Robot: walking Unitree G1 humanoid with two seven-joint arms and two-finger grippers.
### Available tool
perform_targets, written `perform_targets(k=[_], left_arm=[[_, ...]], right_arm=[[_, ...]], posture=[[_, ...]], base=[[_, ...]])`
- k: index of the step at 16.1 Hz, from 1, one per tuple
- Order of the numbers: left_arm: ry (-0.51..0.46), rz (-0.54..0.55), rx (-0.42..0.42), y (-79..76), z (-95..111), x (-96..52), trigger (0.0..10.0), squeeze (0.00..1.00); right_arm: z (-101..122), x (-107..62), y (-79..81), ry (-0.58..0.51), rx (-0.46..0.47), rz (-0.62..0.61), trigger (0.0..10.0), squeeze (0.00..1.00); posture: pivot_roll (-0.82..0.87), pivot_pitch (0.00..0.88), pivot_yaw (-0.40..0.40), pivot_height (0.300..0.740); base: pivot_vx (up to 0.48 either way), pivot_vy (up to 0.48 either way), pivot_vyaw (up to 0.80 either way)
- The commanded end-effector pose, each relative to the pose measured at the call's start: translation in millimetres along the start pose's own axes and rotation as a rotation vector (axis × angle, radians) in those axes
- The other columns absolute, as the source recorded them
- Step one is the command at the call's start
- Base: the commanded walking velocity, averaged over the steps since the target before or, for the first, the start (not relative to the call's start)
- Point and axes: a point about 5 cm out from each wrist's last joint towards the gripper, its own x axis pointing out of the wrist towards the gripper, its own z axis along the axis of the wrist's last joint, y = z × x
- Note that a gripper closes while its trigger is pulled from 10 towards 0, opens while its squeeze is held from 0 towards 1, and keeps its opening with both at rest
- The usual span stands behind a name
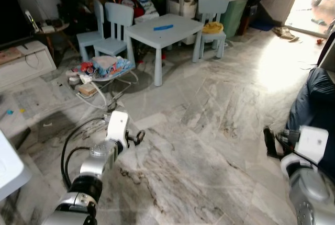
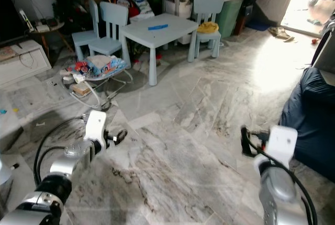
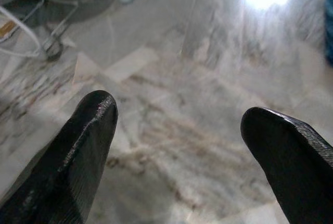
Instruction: Hang keys on a hook
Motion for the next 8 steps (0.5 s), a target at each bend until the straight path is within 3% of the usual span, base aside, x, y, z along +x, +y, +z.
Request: perform_targets(k=[1,2,3,4,7,8], left_arm=[[0.015,0.011,0.037,4.5,-3.1,0.0,10.0,0.0],[0.049,0.021,0.026,6.6,-13.7,-1.4,10.0,0.0],[0.107,0.037,0.031,10.4,-32.2,-5.0,10.0,0.0],[0.131,0.047,0.032,12.7,-39.4,-6.9,10.0,0.0],[0.241,0.081,0.039,20.3,-70.9,-18.3,10.0,0.0],[0.333,0.077,0.073,19.3,-95.1,-27.6,10.0,0.0]], right_arm=[[-10.3,1.1,-10.1,0.021,-0.026,-0.03,10.0,0.0],[-25.1,0.0,-15.7,0.068,-0.016,-0.045,10.0,0.0],[-54.9,-4.3,-25.3,0.166,0.043,-0.092,10.0,0.0],[-65.4,-6.5,-27.8,0.2,0.049,-0.103,10.0,0.0],[-105.0,-15.2,-28.9,0.346,0.074,-0.122,10.0,0.0],[-129.8,-24.0,-26.9,0.452,0.065,-0.129,10.0,0.0]], posture=[[0.01,0.0,-0.02,0.74],[0.01,0.0,-0.02,0.74],[0.01,0.0,-0.021,0.74],[0.02,0.0,-0.026,0.74],[0.0,0.0,-0.025,0.74],[0.0,0.0,-0.026,0.74]], base=[[0.0,0.0,0.0],[0.0,0.0,0.0],[0.0,0.0,0.0],[0.0,0.0,0.0],[0.0,0.0,0.0],[0.0,0.0,0.0]])
